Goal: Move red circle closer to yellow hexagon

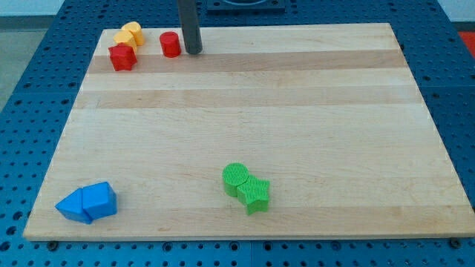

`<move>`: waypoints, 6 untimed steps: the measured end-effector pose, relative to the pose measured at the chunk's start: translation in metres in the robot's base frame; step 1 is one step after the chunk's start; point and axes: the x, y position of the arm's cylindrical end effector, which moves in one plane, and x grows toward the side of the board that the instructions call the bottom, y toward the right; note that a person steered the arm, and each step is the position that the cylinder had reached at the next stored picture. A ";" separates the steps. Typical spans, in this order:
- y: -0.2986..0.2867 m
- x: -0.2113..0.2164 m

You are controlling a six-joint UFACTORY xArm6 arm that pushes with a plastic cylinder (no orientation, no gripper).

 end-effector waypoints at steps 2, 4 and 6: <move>-0.007 -0.007; -0.046 -0.007; -0.024 -0.010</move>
